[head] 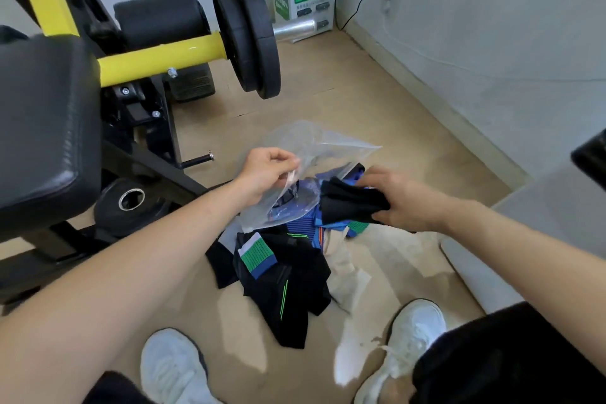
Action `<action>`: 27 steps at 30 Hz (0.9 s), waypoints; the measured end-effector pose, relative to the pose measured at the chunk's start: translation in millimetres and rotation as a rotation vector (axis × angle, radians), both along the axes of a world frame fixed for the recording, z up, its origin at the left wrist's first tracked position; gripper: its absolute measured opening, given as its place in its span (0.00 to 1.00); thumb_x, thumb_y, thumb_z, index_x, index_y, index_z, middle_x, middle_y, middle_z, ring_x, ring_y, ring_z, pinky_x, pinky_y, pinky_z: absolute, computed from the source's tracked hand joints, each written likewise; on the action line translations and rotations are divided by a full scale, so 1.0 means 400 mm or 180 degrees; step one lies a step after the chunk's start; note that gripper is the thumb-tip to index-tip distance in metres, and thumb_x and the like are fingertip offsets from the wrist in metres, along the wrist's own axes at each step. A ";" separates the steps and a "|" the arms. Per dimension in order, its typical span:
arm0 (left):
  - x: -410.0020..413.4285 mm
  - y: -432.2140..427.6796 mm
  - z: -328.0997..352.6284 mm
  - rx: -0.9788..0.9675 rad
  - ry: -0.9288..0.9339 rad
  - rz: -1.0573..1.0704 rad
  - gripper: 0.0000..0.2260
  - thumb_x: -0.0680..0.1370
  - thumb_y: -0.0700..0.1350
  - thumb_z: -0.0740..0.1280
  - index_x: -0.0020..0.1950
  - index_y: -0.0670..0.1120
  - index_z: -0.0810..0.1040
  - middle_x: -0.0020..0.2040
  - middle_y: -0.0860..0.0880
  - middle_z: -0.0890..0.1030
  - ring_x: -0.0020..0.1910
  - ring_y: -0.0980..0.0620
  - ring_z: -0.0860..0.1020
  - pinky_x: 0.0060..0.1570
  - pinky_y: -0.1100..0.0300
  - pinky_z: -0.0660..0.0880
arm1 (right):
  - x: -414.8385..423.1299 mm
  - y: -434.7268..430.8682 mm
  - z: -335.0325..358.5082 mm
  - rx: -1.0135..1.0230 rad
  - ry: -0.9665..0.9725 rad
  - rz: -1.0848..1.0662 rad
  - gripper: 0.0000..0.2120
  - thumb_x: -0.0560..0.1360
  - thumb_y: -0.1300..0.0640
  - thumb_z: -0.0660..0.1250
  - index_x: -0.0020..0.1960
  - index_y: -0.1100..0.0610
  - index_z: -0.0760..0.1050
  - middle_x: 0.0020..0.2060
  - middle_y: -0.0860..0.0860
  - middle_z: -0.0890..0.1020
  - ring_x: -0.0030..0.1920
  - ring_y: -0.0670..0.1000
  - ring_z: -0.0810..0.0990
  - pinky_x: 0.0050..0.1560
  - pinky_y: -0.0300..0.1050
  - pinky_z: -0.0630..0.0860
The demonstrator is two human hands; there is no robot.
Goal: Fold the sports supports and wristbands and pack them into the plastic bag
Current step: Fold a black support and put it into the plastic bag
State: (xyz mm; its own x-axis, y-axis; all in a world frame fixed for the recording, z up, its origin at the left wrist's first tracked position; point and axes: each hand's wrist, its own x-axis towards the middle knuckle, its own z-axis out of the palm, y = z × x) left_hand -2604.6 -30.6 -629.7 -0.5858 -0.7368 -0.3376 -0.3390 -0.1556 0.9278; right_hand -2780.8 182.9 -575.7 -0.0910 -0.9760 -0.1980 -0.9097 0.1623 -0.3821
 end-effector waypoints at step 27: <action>0.044 -0.074 0.150 -0.1445 0.0270 0.0306 0.16 0.78 0.45 0.73 0.65 0.49 0.78 0.59 0.53 0.82 0.55 0.62 0.79 0.54 0.73 0.74 | 0.003 -0.020 -0.028 -0.0381 -0.0276 -0.0301 0.20 0.69 0.60 0.73 0.60 0.55 0.76 0.50 0.50 0.82 0.50 0.54 0.79 0.49 0.47 0.74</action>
